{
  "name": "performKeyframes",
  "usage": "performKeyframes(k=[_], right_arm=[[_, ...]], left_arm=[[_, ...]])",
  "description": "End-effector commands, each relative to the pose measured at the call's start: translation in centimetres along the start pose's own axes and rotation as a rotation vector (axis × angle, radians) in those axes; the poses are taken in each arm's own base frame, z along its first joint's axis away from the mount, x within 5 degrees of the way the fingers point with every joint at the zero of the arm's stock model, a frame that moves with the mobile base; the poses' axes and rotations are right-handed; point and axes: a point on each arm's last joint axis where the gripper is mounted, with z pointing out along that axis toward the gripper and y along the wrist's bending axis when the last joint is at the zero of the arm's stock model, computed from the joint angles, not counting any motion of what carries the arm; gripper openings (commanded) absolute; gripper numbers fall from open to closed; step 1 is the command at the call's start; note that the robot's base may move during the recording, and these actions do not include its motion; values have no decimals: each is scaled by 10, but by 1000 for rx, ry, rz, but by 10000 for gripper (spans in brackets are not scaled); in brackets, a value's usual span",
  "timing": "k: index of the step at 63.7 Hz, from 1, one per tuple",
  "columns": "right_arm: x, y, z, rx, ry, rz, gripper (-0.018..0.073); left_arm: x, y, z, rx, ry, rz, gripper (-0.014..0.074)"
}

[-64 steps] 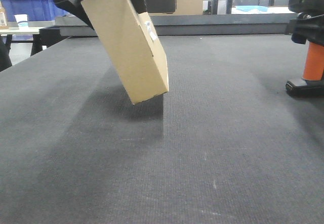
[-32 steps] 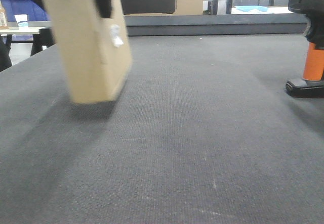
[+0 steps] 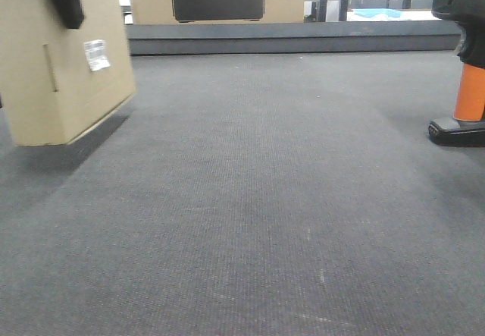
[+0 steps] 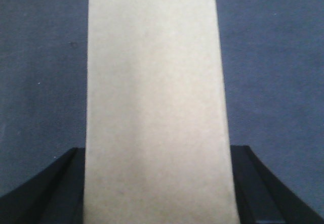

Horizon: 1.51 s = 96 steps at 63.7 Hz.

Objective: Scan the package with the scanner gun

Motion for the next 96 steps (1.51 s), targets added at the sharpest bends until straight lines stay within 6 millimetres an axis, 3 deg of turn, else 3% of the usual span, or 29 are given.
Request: performKeyframes(k=[1, 25, 33, 39, 45, 50, 55, 69, 74, 81, 87, 96], right_arm=[[-3, 1, -4, -15, -19, -22, 484], [-1, 1, -5, -16, 7, -22, 484], [-1, 1, -5, -16, 9, -22, 484], [0, 1, -5, -15, 15, -22, 484], [1, 1, -5, -15, 26, -22, 484], [1, 1, -5, -15, 29, -22, 484], [0, 1, -5, -16, 25, -22, 484], [-4, 2, -14, -18, 32, -20, 484], [-8, 2, -19, -20, 18, -19, 484], [-13, 2, -27, -22, 7, -18, 484], [-13, 2, -33, -24, 33, -17, 484], [-13, 2, -46, -28, 78, -16, 484]], left_arm=[[1, 6, 2, 1, -25, -1, -111], [11, 9, 15, -14, -29, 23, -97], [17, 8, 20, -15, -10, 25, 67], [17, 8, 20, -14, -10, 16, 295], [17, 8, 19, -13, -15, -24, 469], [13, 9, 15, -11, -31, -43, 532], [8, 10, 4, -11, -57, -48, 526], [11, 22, -55, -13, -156, -71, 487], [21, 27, -80, -4, -212, -97, 472], [44, 33, -100, 13, -294, -101, 433], [72, 39, -118, 33, -369, -103, 316], [110, 56, -131, 17, -451, -166, 15]])
